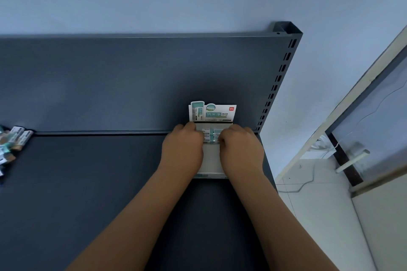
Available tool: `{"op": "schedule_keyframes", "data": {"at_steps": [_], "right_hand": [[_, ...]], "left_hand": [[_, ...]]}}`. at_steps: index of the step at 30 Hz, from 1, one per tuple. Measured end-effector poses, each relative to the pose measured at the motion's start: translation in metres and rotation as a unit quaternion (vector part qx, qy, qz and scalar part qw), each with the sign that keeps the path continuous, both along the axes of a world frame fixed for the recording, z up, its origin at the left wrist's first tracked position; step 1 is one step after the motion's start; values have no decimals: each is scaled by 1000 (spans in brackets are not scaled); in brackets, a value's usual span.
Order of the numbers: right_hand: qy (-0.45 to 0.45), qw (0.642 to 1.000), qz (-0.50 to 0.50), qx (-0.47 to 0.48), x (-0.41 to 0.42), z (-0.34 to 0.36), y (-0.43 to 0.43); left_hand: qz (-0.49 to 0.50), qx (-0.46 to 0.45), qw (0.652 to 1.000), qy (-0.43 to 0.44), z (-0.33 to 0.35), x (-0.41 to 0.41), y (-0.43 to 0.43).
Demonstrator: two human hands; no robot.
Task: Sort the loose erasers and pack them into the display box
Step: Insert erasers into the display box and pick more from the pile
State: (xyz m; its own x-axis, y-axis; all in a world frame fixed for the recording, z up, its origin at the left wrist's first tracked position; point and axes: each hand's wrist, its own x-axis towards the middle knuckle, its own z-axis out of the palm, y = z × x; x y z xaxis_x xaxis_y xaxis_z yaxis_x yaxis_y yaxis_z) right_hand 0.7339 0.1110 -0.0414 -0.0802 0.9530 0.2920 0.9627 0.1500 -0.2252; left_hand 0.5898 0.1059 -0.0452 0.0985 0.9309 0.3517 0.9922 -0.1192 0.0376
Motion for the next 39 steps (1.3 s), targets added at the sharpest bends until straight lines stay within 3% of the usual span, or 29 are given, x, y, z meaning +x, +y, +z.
{"op": "schedule_keyframes", "data": {"at_steps": [7, 13, 16, 19, 23, 27, 31, 39], "right_hand": [[-11, 1000, 2, 1, -3, -1, -11], [12, 1000, -6, -18, -8, -9, -25], [8, 1000, -12, -8, -8, -11, -25], [-1, 1000, -11, -9, -6, -8, -24], [0, 999, 4, -36, -5, -7, -25], [88, 995, 10, -42, -4, 2, -36], [187, 982, -21, 12, -7, 17, -53], [137, 988, 67, -1, -52, 28, -70]], "left_hand": [[12, -10, 1000, -24, -6, -1, 1], [10, -29, 998, 53, 7, 3, -7], [3, -16, 999, 47, 4, 2, -4], [-7, -15, 1000, 20, 1, 1, -4], [4, -86, 996, -24, 5, 1, -8], [9, -77, 983, -168, 18, -3, -24], [3, -14, 970, -245, 37, -12, -51], [3, -60, 994, -91, 37, -101, -73]]}}
